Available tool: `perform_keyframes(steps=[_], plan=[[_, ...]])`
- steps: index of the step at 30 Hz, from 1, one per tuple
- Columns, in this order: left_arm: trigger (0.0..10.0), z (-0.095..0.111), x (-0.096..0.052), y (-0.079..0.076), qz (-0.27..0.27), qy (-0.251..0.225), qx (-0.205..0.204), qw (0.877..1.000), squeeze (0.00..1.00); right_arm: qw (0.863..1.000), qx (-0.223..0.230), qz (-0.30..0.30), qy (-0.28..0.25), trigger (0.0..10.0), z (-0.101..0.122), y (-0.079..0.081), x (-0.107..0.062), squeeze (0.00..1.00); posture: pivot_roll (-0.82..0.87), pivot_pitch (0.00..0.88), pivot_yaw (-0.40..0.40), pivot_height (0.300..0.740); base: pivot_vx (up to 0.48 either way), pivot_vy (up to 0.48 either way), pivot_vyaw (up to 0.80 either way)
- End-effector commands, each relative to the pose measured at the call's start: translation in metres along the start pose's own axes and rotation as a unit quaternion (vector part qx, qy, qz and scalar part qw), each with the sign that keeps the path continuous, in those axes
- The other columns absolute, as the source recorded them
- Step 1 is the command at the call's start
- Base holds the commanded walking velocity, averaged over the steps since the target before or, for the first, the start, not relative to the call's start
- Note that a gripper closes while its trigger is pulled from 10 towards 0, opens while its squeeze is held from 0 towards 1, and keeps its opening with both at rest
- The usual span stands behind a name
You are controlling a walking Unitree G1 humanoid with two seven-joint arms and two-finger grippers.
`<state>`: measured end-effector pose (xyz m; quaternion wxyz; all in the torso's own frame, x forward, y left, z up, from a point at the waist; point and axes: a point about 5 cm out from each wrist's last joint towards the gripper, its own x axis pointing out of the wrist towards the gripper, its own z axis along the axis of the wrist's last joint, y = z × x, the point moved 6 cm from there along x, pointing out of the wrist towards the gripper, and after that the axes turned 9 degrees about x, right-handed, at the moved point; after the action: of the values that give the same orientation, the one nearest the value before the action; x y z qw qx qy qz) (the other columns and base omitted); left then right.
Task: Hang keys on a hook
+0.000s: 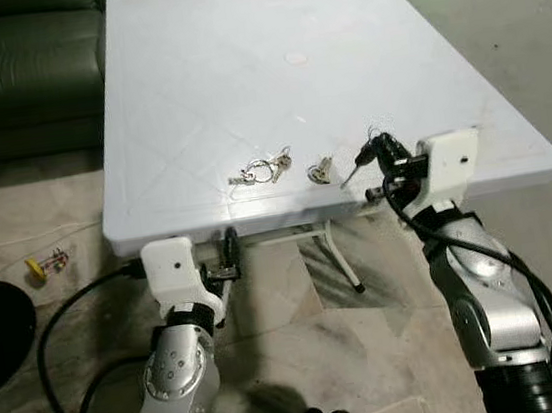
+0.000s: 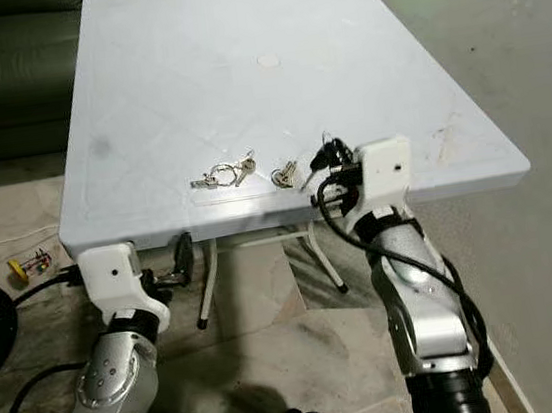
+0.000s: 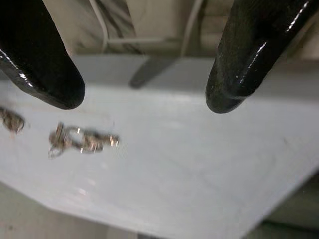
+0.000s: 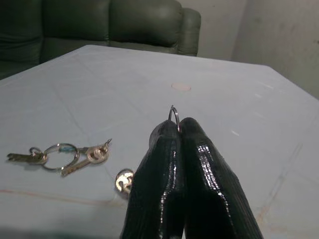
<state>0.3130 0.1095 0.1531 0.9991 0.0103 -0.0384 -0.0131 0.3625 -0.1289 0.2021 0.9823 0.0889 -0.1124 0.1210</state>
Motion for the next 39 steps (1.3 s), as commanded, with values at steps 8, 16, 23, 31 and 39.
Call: perform_keyframes(steps=[8, 16, 23, 31, 39], plan=[[10.0, 0.029, 0.004, 0.006, 0.04, -0.04, -0.051, 0.997, 0.0, 1.0, -0.01, -0.016, -0.025, 10.0, 0.017, 0.008, -0.008, 0.0, 0.0, 0.172, -0.139, 0.74, 0.0, 0.0, 0.0], [10.0, 0.011, 0.03, 0.073, 0.11, 0.003, 0.003, 0.994, 0.0, 0.998, -0.024, -0.055, -0.006, 10.0, 0.008, -0.01, 0.005, 0.0, -0.01, 0.141, -0.115, 0.74, 0.0, 0.0, 0.0], [10.0, 0.029, 0.034, 0.089, 0.082, -0.044, 0.009, 0.996, 0.0, 0.997, -0.024, -0.066, -0.025, 10.0, 0.014, -0.02, 0.007, 0.0, -0.01, 0.116, -0.103, 0.74, 0.0, 0.0, 0.0], [10.0, 0.038, 0.041, 0.081, 0.051, -0.063, 0.022, 0.996, 0.0, 0.996, -0.014, -0.066, -0.051, 10.0, 0.015, -0.022, 0.007, 0.0, 0.01, 0.066, -0.076, 0.74, 0.0, 0.0, 0.0], [10.0, 0.031, 0.037, 0.063, 0.021, -0.08, 0.014, 0.996, 0.0, 0.997, -0.01, -0.06, -0.058, 10.0, 0.009, -0.018, 0.006, 0.0, 0.01, 0.031, -0.082, 0.74, 0.0, 0.0, 0.0]])
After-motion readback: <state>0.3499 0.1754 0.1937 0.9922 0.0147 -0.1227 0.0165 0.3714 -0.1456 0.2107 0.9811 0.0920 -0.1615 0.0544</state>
